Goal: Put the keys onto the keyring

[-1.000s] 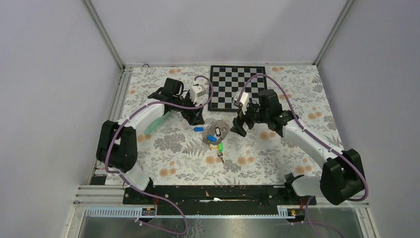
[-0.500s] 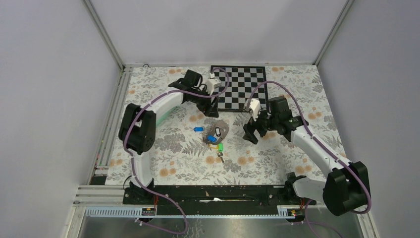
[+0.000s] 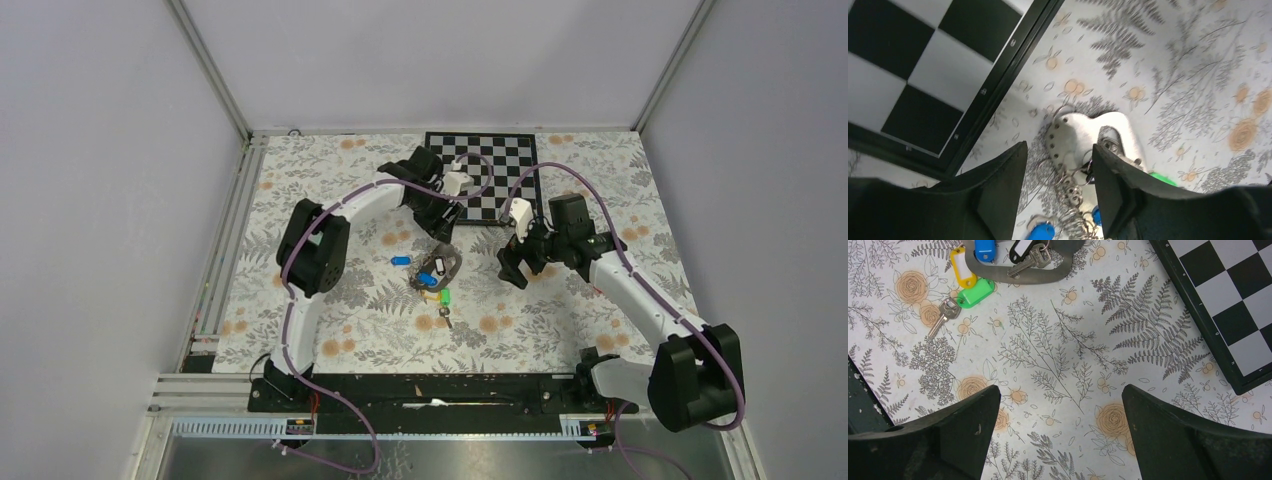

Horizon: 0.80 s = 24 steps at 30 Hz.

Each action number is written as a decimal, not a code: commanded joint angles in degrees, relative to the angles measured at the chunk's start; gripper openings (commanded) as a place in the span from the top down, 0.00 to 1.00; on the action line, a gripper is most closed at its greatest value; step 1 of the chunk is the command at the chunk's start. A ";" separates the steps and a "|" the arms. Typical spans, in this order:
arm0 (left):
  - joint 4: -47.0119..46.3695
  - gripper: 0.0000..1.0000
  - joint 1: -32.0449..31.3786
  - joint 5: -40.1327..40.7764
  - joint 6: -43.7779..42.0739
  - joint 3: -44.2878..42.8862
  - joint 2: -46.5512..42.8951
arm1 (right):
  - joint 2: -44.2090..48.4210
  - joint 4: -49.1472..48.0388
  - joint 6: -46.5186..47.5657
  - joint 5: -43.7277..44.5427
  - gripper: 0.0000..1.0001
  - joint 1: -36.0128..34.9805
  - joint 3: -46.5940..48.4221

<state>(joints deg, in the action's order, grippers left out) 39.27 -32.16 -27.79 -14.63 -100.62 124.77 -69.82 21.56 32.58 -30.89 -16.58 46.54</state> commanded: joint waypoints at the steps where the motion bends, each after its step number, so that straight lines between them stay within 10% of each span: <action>1: 2.58 0.45 0.59 6.83 2.89 3.22 -2.67 | -0.85 0.03 1.35 0.74 0.01 0.28 0.36; 24: 1.95 0.59 5.88 -11.21 19.91 5.69 1.57 | -2.17 -2.47 0.91 1.13 0.01 0.76 -1.53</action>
<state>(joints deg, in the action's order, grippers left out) 42.09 -26.04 -34.24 2.37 -94.08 124.92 -72.12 20.32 33.17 -30.44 -16.27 45.43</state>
